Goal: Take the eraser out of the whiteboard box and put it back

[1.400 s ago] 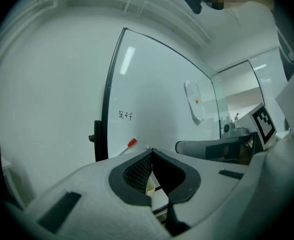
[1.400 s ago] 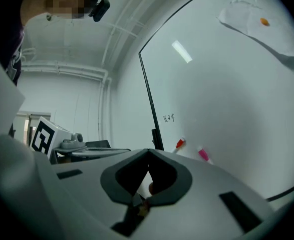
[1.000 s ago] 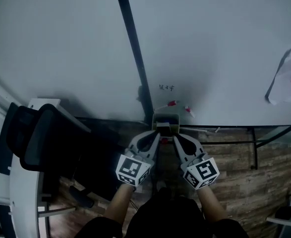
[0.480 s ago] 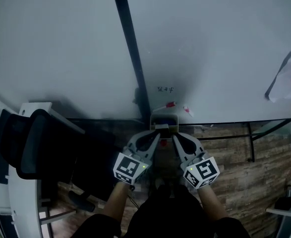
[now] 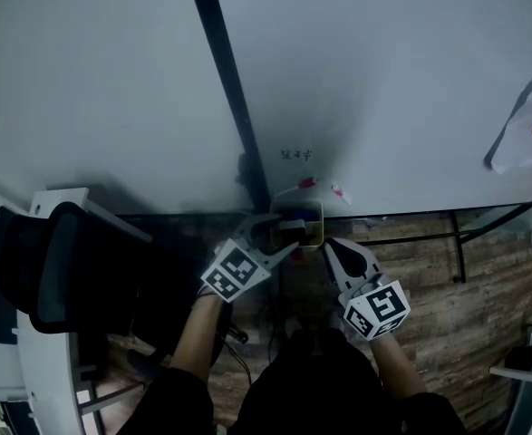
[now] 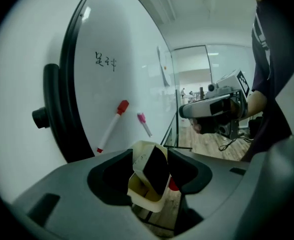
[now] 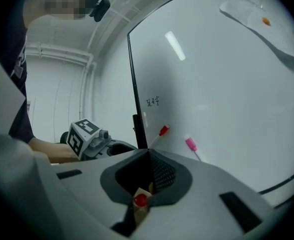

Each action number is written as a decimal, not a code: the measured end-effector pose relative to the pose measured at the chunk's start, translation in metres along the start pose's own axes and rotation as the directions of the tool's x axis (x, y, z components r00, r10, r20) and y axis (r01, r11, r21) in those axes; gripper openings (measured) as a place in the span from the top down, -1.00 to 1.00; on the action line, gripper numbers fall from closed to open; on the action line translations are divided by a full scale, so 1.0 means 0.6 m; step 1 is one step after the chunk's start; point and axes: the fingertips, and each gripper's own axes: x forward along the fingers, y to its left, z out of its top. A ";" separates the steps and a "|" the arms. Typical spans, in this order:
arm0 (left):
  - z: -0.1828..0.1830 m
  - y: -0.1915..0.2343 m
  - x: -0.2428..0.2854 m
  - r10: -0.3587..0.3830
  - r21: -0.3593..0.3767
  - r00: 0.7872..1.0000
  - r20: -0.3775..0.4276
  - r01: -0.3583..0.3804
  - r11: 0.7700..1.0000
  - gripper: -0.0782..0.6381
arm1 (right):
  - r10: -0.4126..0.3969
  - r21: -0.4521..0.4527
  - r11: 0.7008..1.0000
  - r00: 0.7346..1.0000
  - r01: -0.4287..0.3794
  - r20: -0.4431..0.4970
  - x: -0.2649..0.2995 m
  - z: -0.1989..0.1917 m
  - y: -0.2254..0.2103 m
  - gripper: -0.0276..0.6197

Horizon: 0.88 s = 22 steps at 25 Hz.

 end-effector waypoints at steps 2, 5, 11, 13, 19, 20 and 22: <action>-0.005 -0.001 0.009 -0.028 0.003 0.999 -0.017 0.028 1.000 0.25 | -0.008 0.000 1.000 1.000 0.008 -0.003 -0.003 -0.002 -0.006 0.91; -0.010 -0.001 0.017 -0.053 -0.005 0.998 -0.025 0.053 0.999 0.25 | -0.018 0.003 1.000 1.000 0.018 -0.005 -0.006 -0.004 -0.014 0.91; -0.018 -0.002 0.024 -0.096 -0.032 0.995 -0.031 0.095 0.995 0.23 | -0.030 0.008 1.000 1.000 0.030 -0.009 -0.007 -0.010 -0.017 0.91; -0.020 0.001 0.025 -0.088 -0.026 0.996 -0.034 0.087 0.996 0.23 | -0.031 0.009 0.999 0.999 0.031 -0.009 -0.006 -0.011 -0.018 0.91; -0.025 0.005 0.026 -0.074 -0.005 0.996 -0.042 0.074 0.997 0.31 | -0.037 0.015 0.999 0.999 0.037 -0.011 -0.003 -0.015 -0.019 0.91; -0.026 0.005 0.026 -0.073 0.000 0.996 -0.047 0.073 0.997 0.33 | -0.036 0.015 0.999 0.999 0.037 -0.011 -0.002 -0.015 -0.018 0.91; -0.028 0.005 0.026 -0.068 0.010 0.996 -0.049 0.068 0.998 0.34 | -0.037 0.014 0.999 0.999 0.037 -0.011 -0.001 -0.015 -0.018 0.91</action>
